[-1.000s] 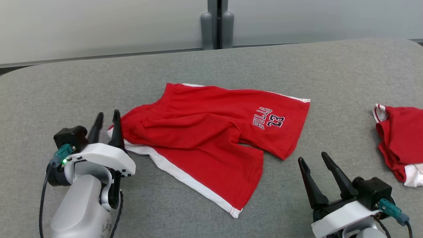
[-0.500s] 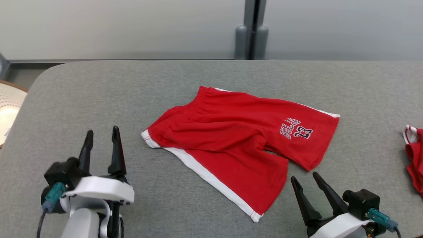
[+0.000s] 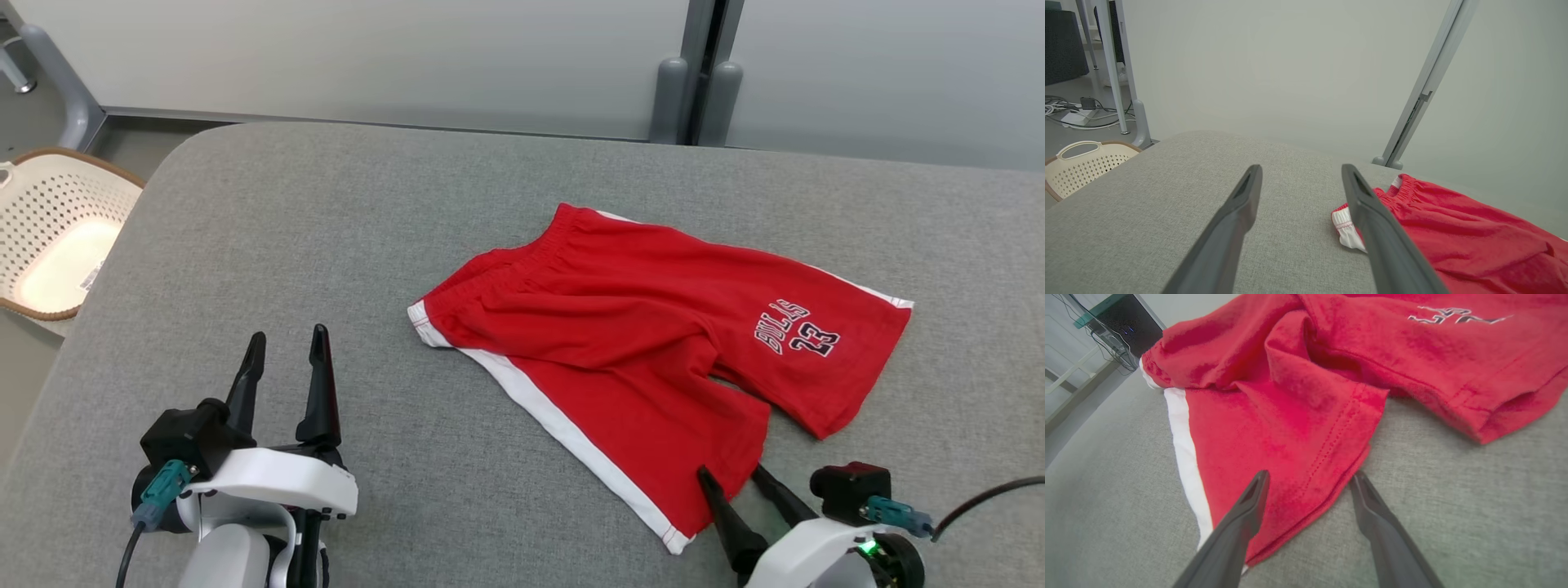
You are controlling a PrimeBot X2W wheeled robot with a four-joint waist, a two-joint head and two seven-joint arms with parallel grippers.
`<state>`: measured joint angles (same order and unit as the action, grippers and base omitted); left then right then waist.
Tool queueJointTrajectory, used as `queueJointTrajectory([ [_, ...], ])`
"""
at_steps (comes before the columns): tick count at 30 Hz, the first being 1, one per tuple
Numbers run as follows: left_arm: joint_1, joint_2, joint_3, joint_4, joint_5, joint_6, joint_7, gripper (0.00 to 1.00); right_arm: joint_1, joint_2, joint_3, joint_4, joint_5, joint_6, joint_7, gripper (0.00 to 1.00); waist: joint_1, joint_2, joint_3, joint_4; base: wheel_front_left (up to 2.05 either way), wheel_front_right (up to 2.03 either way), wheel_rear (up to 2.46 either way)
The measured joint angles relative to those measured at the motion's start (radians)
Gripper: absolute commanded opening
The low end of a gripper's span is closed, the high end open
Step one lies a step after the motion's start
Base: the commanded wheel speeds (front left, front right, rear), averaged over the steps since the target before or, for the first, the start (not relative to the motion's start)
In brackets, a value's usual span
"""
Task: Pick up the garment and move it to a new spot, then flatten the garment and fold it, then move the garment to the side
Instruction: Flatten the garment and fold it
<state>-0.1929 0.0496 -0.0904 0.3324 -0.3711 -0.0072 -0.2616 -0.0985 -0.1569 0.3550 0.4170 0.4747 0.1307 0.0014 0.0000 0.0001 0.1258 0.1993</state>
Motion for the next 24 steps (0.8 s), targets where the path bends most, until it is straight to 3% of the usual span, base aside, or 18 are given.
queueJointTrajectory([
  [1,0.0,0.0,-0.003,0.0,-0.001,0.002,0.0,1.0,-0.006,0.006,0.008,0.004,0.006,0.0,0.007,1.0,0.0,0.0,0.003,0.003,0.0,0.0,0.0],
  [3,0.0,0.0,-0.008,0.0,-0.005,0.006,0.0,1.0,-0.016,0.012,0.017,0.011,0.027,0.0,0.018,0.04,0.0,0.0,0.009,0.007,0.0,0.0,0.0],
  [4,0.0,0.0,-0.011,0.001,-0.008,0.008,0.0,1.0,-0.022,0.011,0.023,0.013,0.032,0.0,0.018,0.0,0.0,0.0,0.011,0.008,0.0,0.0,0.0],
  [9,0.0,0.0,-0.021,0.006,-0.01,0.009,0.0,1.0,-0.042,-0.039,0.04,0.015,0.038,0.0,0.016,0.0,0.0,0.0,0.017,0.007,0.0,0.0,0.0],
  [17,-0.015,0.0,-0.039,0.011,-0.011,0.008,0.0,1.0,-0.108,-0.21,0.045,-0.004,0.03,0.0,0.038,0.0,0.0,0.0,0.02,-0.011,0.0,0.0,0.0],
  [24,-0.023,-0.001,-0.091,0.02,-0.017,0.007,0.0,1.0,-0.181,-0.384,0.115,0.004,0.039,0.0,0.072,0.0,0.0,0.0,0.024,-0.018,0.0,0.0,0.0],
])
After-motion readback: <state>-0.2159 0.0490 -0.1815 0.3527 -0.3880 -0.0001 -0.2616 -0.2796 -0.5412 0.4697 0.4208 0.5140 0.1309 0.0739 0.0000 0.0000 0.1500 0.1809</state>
